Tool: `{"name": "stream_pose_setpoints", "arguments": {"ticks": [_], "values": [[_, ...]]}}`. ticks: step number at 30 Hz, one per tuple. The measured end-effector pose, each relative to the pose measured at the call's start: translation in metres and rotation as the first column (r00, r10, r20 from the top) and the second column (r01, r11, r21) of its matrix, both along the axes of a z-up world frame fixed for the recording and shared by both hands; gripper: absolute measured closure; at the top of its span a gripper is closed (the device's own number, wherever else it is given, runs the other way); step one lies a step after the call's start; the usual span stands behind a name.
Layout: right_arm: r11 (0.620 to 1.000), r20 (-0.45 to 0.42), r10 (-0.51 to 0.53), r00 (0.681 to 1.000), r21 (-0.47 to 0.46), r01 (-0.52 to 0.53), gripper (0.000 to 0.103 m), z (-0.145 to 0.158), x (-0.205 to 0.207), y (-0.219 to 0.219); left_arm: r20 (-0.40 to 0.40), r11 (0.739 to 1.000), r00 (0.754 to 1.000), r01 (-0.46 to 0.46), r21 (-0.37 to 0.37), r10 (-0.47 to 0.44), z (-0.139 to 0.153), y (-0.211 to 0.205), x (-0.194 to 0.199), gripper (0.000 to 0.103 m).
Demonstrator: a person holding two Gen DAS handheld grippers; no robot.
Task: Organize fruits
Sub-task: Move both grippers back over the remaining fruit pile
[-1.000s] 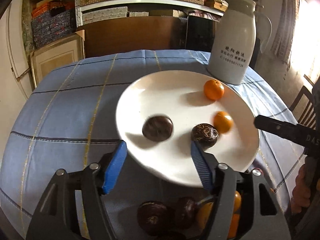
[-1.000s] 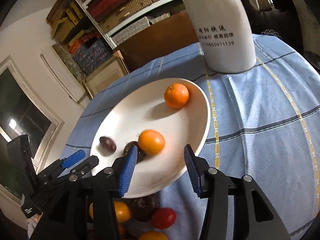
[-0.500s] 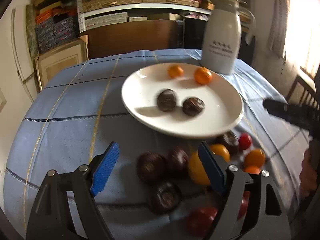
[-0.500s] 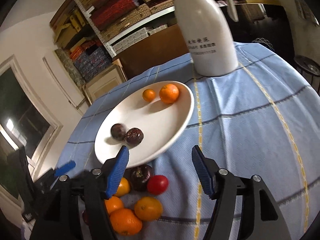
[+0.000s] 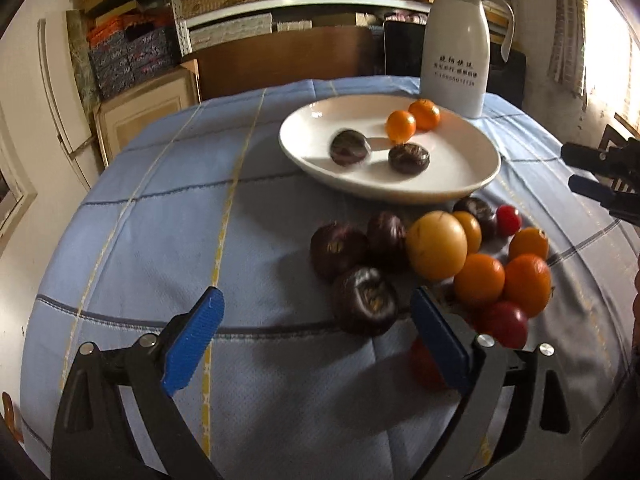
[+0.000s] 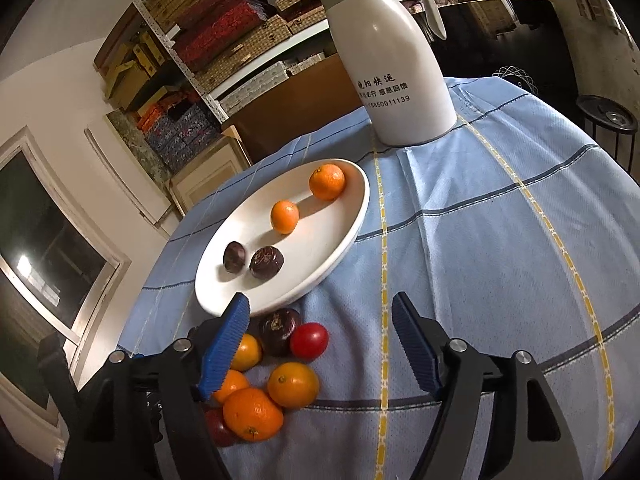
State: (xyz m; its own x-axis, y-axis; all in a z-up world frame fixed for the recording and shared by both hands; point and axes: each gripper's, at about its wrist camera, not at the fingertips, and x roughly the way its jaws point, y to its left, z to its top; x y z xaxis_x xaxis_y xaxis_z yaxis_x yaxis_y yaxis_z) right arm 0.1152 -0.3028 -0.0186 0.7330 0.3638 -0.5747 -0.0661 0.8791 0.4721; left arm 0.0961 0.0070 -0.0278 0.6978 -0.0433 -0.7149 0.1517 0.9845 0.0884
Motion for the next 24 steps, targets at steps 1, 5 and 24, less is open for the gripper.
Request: {"name": "stream_pose_setpoints", "arguments": {"ticks": [1, 5, 24], "values": [[1.0, -0.001, -0.001, 1.0, -0.003, 0.001, 0.025, -0.001, -0.001, 0.0, -0.002, 1.0, 1.0, 0.004, 0.008, -0.004, -0.001, -0.002, 0.0, 0.011], [1.0, -0.005, -0.004, 1.0, -0.005, 0.004, 0.025, -0.001, -0.005, 0.0, 0.005, 0.999, 1.0, -0.002, 0.033, 0.002, -0.003, -0.004, 0.003, 0.011], [1.0, -0.006, 0.017, 1.0, -0.02, -0.017, 0.025, -0.001, -0.013, 0.005, 0.002, 0.999, 1.0, 0.012, 0.033, -0.012, -0.006, 0.008, 0.002, 0.006]]}}
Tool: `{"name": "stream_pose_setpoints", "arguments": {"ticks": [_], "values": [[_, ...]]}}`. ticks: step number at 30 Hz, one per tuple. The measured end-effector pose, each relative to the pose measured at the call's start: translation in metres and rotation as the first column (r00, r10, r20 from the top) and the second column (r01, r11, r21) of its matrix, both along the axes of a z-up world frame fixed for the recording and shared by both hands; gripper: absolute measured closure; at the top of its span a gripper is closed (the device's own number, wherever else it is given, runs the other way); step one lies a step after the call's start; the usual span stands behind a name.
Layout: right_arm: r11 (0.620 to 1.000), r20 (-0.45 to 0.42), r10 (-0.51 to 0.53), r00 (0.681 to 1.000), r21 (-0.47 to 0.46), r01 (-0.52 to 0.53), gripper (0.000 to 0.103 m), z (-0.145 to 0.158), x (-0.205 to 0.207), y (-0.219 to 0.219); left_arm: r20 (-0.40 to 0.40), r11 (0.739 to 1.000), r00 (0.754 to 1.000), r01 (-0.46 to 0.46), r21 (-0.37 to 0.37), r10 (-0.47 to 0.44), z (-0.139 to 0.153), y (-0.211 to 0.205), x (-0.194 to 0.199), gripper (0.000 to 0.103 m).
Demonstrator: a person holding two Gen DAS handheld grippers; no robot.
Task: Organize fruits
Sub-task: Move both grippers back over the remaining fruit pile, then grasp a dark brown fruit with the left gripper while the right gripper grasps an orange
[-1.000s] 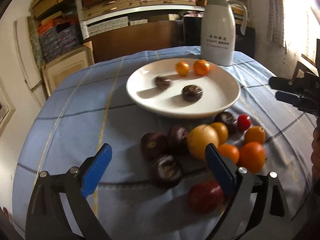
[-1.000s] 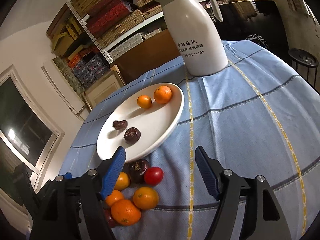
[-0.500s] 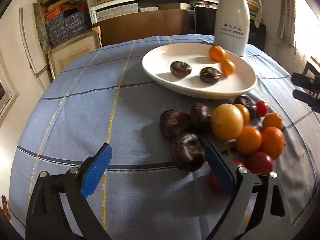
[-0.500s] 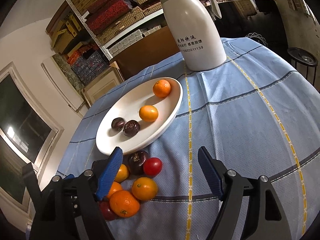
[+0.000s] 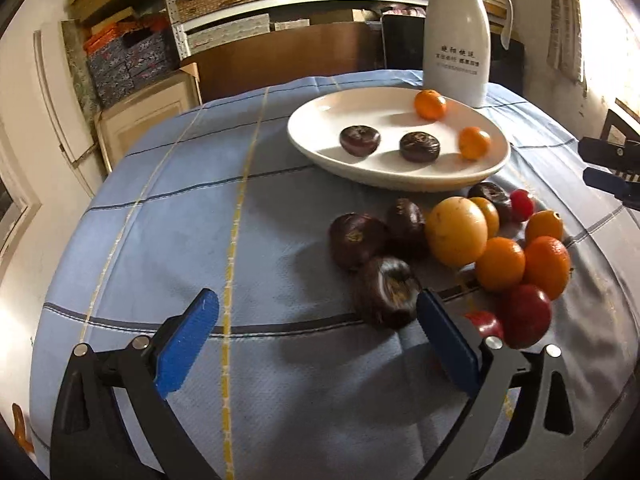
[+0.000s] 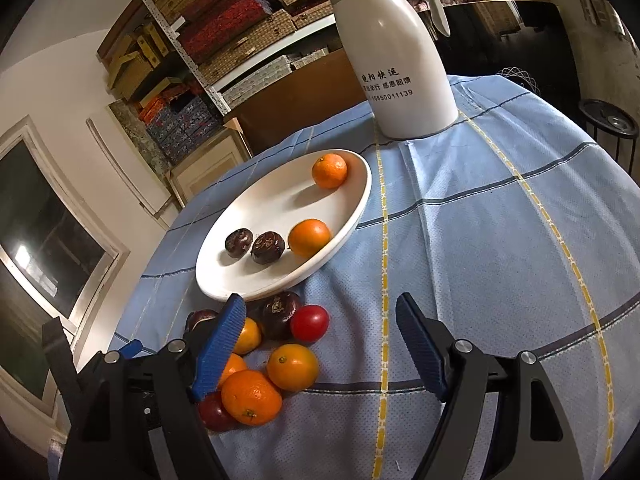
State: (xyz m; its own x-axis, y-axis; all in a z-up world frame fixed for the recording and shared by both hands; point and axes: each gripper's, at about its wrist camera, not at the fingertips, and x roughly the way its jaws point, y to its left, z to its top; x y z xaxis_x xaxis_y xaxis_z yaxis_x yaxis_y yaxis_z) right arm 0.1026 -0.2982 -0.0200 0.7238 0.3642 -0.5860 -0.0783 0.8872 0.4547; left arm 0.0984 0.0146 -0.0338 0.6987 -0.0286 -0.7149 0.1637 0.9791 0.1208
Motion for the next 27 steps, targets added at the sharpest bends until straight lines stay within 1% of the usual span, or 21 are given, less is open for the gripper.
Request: {"name": "stream_pose_setpoints", "arguments": {"ticks": [2, 5, 7, 9, 10, 11, 16, 17, 20, 22, 24, 25, 26, 27], "values": [[1.0, -0.004, -0.001, 1.0, -0.001, 0.001, 0.025, 0.0, 0.0, 0.0, -0.023, 0.999, 0.999, 0.02, -0.049, -0.022, -0.001, 0.002, 0.004, 0.007], [1.0, -0.011, -0.002, 1.0, -0.002, 0.002, 0.025, -0.001, 0.001, 0.001, -0.065, 0.987, 0.994, 0.074, -0.139, -0.084, -0.004, 0.0, 0.01, 0.021], [1.0, -0.016, -0.002, 1.0, -0.002, 0.002, 0.025, -0.003, 0.001, 0.001, -0.084, 0.979, 0.99, 0.093, -0.183, -0.11, -0.006, 0.001, 0.015, 0.029], [1.0, -0.021, -0.002, 1.0, 0.003, 0.002, 0.025, -0.003, 0.002, 0.0, -0.123, 0.955, 0.982, 0.106, -0.276, -0.144, -0.01, 0.006, 0.019, 0.05], [1.0, -0.022, -0.002, 1.0, 0.006, 0.002, 0.025, -0.004, 0.003, -0.001, -0.136, 0.943, 0.978, 0.108, -0.313, -0.158, -0.011, 0.008, 0.02, 0.053], [1.0, -0.024, -0.002, 1.0, 0.009, 0.002, 0.025, -0.004, 0.004, -0.002, -0.143, 0.936, 0.976, 0.111, -0.334, -0.166, -0.012, 0.01, 0.02, 0.058], [1.0, -0.031, 0.005, 0.999, 0.009, -0.004, 0.025, -0.006, 0.005, -0.001, -0.134, 0.933, 0.974, 0.131, -0.334, -0.185, -0.01, 0.005, 0.015, 0.062], [1.0, -0.033, 0.011, 0.999, 0.007, -0.011, 0.025, -0.006, 0.006, 0.0, -0.138, 0.931, 0.973, 0.128, -0.342, -0.184, -0.011, 0.005, 0.016, 0.067], [0.999, -0.036, 0.036, 0.999, 0.005, -0.036, 0.025, -0.007, 0.006, 0.004, -0.155, 0.911, 0.971, 0.107, -0.399, -0.182, -0.013, 0.011, 0.023, 0.069], [0.999, -0.037, 0.05, 0.998, 0.005, -0.05, 0.026, -0.007, 0.006, 0.006, -0.155, 0.906, 0.972, 0.1, -0.412, -0.178, -0.012, 0.015, 0.022, 0.07], [0.998, -0.045, 0.069, 0.997, 0.014, -0.069, 0.027, -0.009, 0.005, 0.008, -0.145, 0.902, 0.975, 0.093, -0.421, -0.168, -0.009, 0.018, 0.02, 0.078], [0.997, -0.052, 0.08, 0.995, 0.024, -0.079, 0.028, -0.01, 0.004, 0.008, -0.135, 0.907, 0.979, 0.083, -0.414, -0.152, -0.006, 0.021, 0.018, 0.08], [0.995, -0.061, 0.092, 0.994, 0.034, -0.09, 0.029, -0.011, 0.004, 0.01, -0.121, 0.916, 0.984, 0.07, -0.394, -0.127, -0.003, 0.023, 0.016, 0.081], [0.994, -0.071, 0.105, 0.992, 0.043, -0.102, 0.03, -0.013, 0.003, 0.012, -0.095, 0.937, 0.992, 0.05, -0.346, -0.088, 0.001, 0.024, 0.013, 0.081]]}}
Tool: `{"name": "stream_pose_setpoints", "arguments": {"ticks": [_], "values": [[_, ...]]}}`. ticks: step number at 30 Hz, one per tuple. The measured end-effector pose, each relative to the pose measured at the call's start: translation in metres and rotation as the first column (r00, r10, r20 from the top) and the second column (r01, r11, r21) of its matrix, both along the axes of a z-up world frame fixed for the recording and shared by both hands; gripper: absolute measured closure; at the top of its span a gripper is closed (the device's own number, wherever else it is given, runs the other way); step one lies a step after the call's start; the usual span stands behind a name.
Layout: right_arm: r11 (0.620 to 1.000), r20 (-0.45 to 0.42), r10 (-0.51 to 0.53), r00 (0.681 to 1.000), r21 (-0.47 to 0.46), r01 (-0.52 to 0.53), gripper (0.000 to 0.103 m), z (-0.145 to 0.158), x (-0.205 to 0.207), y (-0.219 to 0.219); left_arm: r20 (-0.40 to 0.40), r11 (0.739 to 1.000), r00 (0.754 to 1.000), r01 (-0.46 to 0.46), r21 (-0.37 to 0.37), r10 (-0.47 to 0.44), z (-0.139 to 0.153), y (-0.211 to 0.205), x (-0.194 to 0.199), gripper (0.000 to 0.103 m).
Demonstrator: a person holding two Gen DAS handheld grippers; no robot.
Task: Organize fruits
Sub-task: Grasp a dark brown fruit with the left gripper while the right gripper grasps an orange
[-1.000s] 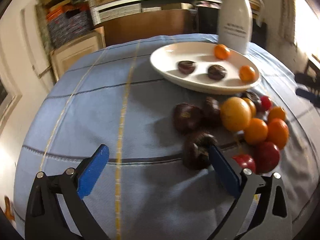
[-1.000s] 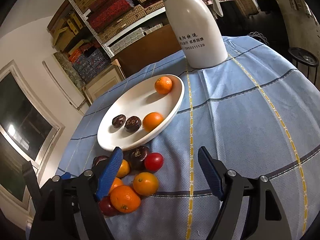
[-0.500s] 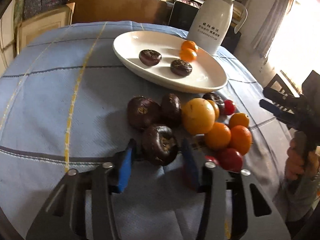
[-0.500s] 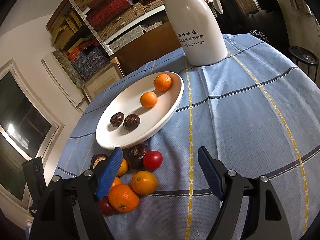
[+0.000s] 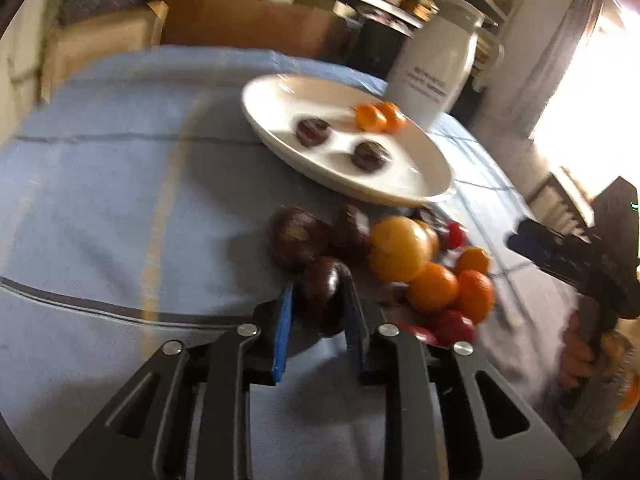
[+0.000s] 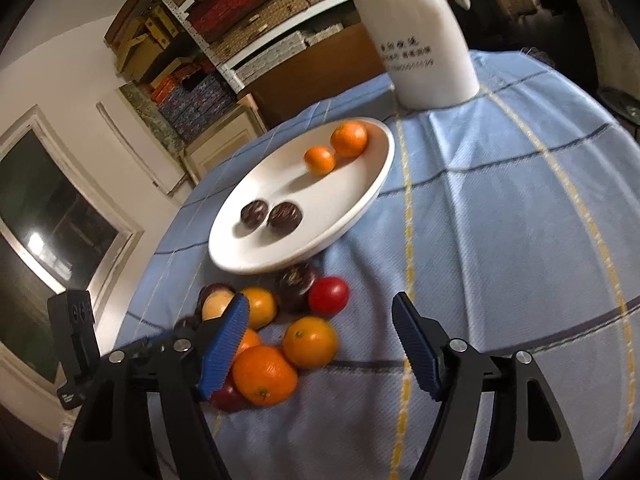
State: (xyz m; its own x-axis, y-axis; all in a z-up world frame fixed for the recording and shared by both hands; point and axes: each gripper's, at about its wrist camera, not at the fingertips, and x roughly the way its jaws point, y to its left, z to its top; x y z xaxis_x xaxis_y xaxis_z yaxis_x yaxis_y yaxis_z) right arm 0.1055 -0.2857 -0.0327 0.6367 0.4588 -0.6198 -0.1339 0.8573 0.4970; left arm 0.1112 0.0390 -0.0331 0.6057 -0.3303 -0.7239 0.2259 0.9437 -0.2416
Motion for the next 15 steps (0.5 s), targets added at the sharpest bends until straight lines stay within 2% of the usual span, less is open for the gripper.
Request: {"name": "stream_pose_setpoints", "arguments": {"ticks": [2, 7, 9, 10, 11, 12, 13, 15], "values": [[1.0, -0.018, 0.022, 1.0, 0.004, -0.022, 0.033, -0.003, -0.001, 0.004, 0.044, 0.997, 0.999, -0.032, 0.064, 0.029, 0.005, 0.0, -0.005, 0.081], [0.998, -0.051, 0.057, 0.997, -0.02, -0.058, 0.043, -0.011, -0.001, 0.016, 0.062, 0.985, 0.998, -0.027, 0.17, 0.017, 0.002, -0.013, -0.007, 0.081], [0.998, -0.063, 0.059, 0.996, -0.02, -0.06, 0.044, -0.013, 0.001, 0.016, 0.066, 0.984, 0.998, -0.027, 0.173, 0.016, 0.002, -0.013, -0.007, 0.08], [0.998, -0.073, 0.062, 0.995, -0.016, -0.063, 0.049, -0.015, 0.002, 0.017, 0.062, 0.986, 0.998, -0.026, 0.166, 0.016, 0.002, -0.012, -0.006, 0.08], [0.998, -0.084, 0.068, 0.994, -0.013, -0.069, 0.053, -0.018, 0.003, 0.018, 0.056, 0.988, 0.998, -0.025, 0.155, 0.016, 0.0, -0.012, -0.005, 0.076], [0.997, -0.093, 0.072, 0.993, -0.012, -0.074, 0.055, -0.02, 0.005, 0.019, 0.046, 0.988, 0.999, -0.027, 0.155, 0.02, -0.002, -0.011, -0.003, 0.067], [0.997, -0.105, 0.077, 0.992, -0.013, -0.079, 0.057, -0.023, 0.006, 0.021, 0.033, 0.984, 0.999, -0.03, 0.174, 0.025, -0.007, -0.012, -0.001, 0.062], [0.997, -0.102, 0.074, 0.992, -0.005, -0.075, 0.059, -0.025, 0.007, 0.021, -0.005, 0.978, 1.0, -0.018, 0.208, 0.02, -0.016, -0.018, 0.006, 0.059]]}}
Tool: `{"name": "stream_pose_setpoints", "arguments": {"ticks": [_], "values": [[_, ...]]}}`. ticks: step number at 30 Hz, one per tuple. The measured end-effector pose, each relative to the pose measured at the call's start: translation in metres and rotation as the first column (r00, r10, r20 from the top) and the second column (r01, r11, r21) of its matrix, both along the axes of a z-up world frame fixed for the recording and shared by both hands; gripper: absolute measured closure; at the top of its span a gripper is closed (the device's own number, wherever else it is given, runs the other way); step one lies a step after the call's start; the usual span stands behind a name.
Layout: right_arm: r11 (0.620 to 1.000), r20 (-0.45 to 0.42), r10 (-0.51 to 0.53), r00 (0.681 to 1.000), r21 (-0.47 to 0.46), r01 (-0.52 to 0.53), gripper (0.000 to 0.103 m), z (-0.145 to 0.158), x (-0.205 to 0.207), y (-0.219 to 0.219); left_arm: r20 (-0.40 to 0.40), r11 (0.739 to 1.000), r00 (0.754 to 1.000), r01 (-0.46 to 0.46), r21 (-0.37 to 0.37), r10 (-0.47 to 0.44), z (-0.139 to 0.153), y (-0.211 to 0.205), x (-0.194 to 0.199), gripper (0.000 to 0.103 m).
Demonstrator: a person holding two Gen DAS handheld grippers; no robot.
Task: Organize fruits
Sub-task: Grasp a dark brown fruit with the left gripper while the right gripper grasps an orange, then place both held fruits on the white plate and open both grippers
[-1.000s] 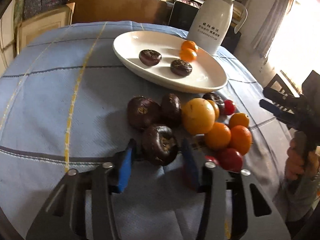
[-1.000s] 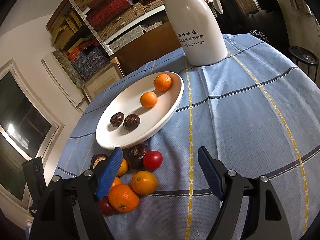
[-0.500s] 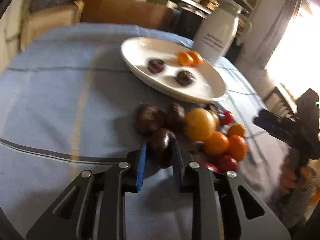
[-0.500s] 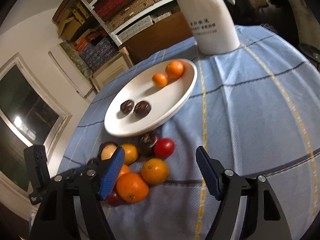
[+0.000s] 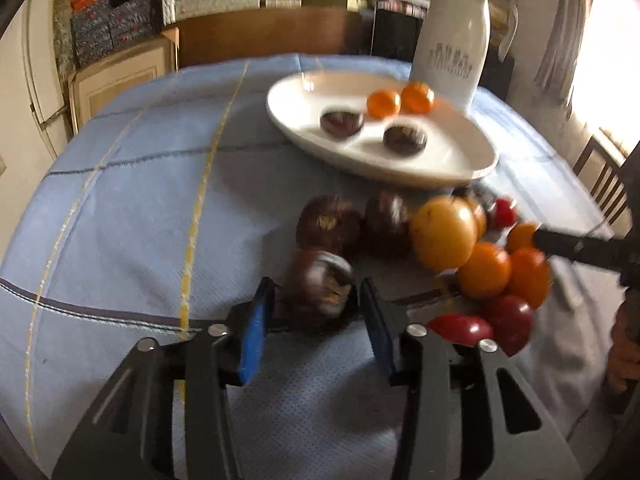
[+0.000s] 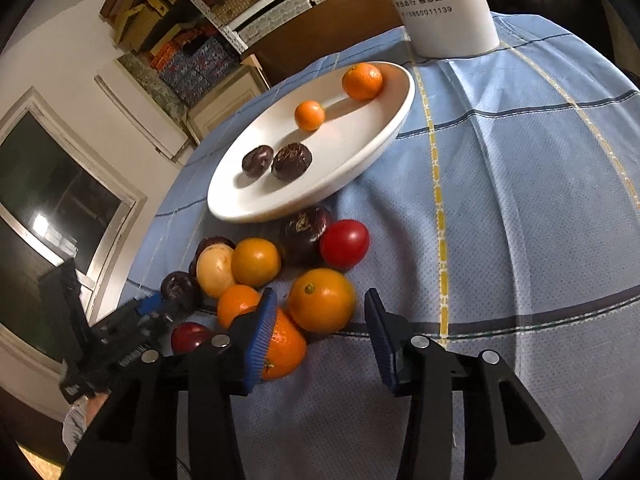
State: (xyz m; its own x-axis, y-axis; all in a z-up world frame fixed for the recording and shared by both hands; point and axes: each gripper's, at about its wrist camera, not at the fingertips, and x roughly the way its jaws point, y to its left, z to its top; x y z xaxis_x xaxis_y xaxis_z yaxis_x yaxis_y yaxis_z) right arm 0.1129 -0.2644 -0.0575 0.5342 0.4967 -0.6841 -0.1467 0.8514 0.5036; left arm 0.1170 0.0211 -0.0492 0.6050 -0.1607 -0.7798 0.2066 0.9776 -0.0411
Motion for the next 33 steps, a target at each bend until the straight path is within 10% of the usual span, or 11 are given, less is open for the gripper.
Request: {"name": "stream_pose_setpoints", "arguments": {"ticks": [24, 33], "values": [[0.994, 0.039, -0.053, 0.998, 0.098, 0.049, 0.068, 0.01, -0.001, -0.023, 0.116, 0.998, 0.993, 0.016, -0.06, -0.009, 0.03, 0.002, -0.016, 0.065], [0.994, 0.113, -0.071, 0.991, 0.094, 0.06, 0.068, 0.047, 0.031, -0.02, 0.14, 0.998, 0.99, 0.032, -0.046, -0.025, 0.062, -0.027, 0.039, 0.065]]}}
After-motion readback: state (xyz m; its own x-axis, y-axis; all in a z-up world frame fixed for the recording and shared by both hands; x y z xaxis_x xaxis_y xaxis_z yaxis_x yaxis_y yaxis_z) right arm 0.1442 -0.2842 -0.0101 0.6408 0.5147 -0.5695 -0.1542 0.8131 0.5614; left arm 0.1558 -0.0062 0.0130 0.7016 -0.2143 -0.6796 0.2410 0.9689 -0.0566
